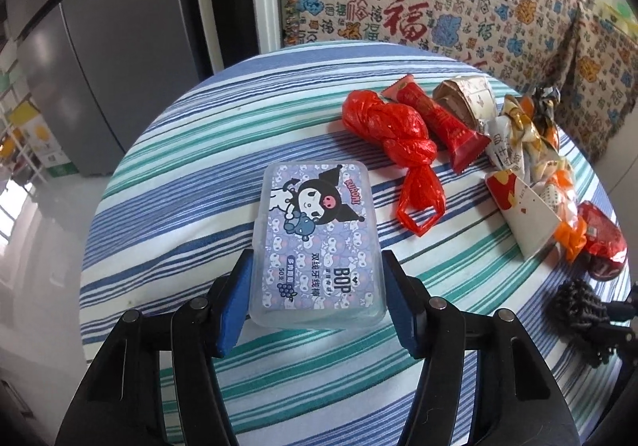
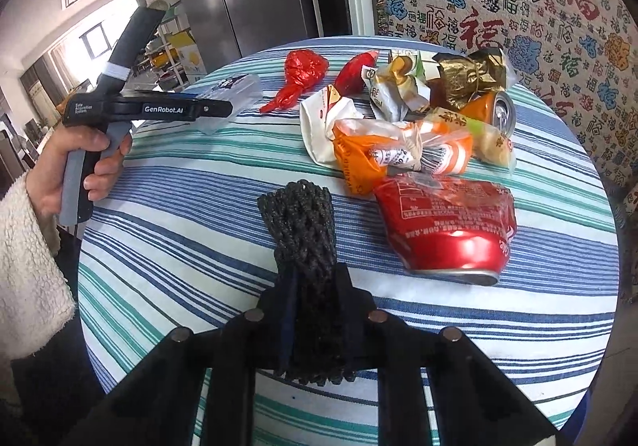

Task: Collect trash
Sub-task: 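Grasp the clear cartoon box with the left tool while the right tool grasps the black mesh net, then carry box and net to the blue wastebasket and open both tools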

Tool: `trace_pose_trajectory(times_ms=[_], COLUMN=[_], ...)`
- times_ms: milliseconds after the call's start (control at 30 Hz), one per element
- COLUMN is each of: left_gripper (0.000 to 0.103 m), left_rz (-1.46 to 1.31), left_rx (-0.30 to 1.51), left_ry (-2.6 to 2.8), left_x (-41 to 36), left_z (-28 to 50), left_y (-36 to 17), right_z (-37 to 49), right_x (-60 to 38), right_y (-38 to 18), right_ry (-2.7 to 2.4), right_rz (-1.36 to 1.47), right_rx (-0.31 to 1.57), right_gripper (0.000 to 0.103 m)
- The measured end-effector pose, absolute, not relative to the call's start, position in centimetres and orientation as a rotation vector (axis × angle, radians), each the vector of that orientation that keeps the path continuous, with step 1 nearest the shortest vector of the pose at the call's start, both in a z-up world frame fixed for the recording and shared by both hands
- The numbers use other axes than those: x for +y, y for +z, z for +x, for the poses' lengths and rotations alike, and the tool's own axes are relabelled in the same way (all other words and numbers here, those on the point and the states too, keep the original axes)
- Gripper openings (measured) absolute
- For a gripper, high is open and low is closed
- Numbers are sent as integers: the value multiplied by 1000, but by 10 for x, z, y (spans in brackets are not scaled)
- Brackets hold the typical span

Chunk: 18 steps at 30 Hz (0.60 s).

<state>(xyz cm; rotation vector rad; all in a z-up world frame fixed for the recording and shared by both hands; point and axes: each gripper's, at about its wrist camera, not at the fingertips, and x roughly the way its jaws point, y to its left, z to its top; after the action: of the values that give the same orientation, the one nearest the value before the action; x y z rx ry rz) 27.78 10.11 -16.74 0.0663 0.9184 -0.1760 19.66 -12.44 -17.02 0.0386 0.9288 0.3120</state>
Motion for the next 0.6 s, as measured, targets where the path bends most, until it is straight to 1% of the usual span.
trace_pose_trajectory(times_ms=[133,267,433,600], left_gripper=[63,63,63,63], left_rz=[10,-5,-6,16], left_rx=[886,846,809,788], left_ry=[-191,-230,-322,-458], left_x=[113,106,70,10], left_z=[259,236,204,170], left_y=[-150,-130,-108,-88], right_z=[183,166,145,121], right_x=[-133,-139,-158,-202], right_y=[-159,-140,-117,-99], right_ry=[322,321,270,151], right_rz=[93,115,141,181], right_rx=[899,854,793,745], right_gripper=[18,18,18,18])
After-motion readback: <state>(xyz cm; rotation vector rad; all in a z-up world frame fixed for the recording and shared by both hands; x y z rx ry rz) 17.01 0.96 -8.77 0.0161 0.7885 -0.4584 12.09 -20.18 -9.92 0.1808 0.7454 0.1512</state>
